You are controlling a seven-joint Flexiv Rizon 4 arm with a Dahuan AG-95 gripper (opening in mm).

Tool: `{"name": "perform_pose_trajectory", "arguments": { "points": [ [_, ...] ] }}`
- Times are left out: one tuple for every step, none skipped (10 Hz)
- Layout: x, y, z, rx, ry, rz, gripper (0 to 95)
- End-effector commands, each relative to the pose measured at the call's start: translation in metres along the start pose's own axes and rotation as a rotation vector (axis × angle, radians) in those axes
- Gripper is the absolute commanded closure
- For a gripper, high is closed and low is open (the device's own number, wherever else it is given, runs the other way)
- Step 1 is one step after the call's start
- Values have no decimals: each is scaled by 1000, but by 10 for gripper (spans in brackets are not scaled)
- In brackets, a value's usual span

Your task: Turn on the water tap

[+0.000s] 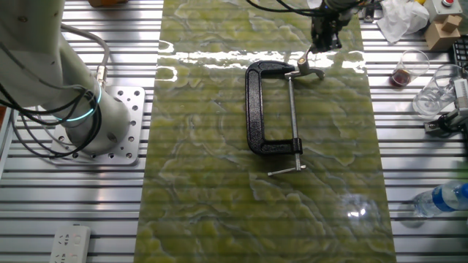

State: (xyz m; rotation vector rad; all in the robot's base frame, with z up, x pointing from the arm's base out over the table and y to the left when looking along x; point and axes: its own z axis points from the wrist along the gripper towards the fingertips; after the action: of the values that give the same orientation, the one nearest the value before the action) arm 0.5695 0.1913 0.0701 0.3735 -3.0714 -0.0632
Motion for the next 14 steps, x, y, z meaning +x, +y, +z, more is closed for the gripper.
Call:
{"name": "perform_pose_trajectory", "arguments": {
  "points": [
    [3, 2, 4, 0, -3, 7, 950],
    [5, 3, 5, -2, -6, 10, 950],
    [7, 3, 7, -6, -7, 11, 950],
    [8, 3, 7, -8, -7, 15, 950],
    [9, 3, 8, -11, -9, 19, 950],
    [10, 3, 9, -14, -10, 22, 950],
    [10, 3, 9, -15, -10, 20, 950],
    [10, 3, 9, -16, -10, 22, 950],
    [10, 3, 10, -16, -10, 23, 950],
    [10, 4, 10, -14, -9, 22, 950],
    [10, 4, 10, -11, -8, 6, 950],
    [9, 2, 7, -6, -4, -10, 950],
    [5, -9, -3, -9, 6, -48, 950],
    [4, -19, -12, -8, 8, -74, 950]
  ]
}}
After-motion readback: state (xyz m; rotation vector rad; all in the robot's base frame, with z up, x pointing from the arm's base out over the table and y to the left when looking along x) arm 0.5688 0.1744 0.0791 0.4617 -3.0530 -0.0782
